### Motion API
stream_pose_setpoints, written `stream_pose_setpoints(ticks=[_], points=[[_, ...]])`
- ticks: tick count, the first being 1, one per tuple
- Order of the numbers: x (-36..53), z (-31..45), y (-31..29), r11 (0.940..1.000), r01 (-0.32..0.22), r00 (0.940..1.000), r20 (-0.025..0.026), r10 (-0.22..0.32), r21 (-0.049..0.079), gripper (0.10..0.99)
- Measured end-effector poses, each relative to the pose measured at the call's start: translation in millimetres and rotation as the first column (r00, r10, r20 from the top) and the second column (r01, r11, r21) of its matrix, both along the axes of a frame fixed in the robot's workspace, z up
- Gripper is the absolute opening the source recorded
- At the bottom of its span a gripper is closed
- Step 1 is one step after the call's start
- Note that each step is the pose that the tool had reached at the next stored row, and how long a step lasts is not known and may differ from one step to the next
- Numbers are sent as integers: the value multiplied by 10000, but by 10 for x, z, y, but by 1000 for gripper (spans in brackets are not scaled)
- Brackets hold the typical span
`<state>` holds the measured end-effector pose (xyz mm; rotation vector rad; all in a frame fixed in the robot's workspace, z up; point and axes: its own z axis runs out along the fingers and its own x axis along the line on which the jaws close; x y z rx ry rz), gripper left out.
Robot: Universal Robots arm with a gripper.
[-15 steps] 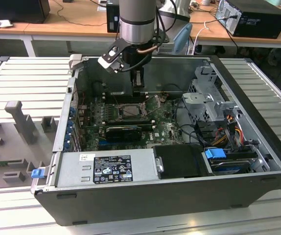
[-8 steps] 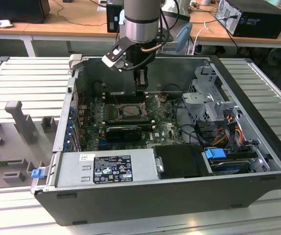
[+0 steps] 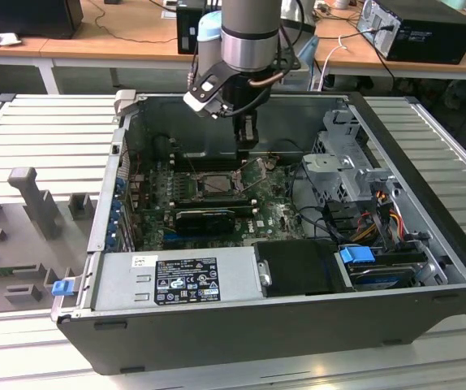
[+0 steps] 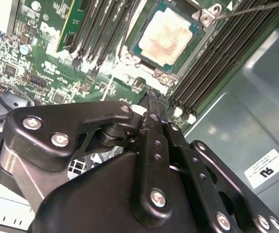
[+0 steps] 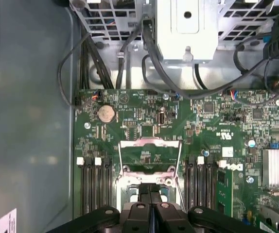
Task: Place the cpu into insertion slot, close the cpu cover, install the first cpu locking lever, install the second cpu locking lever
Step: 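Close the cpu cover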
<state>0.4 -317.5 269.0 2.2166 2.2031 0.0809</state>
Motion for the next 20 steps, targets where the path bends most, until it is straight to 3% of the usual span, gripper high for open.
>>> stream_pose_setpoints(ticks=[20], points=[[291,-1,0,10000,0,10000,0,0,0,106]])
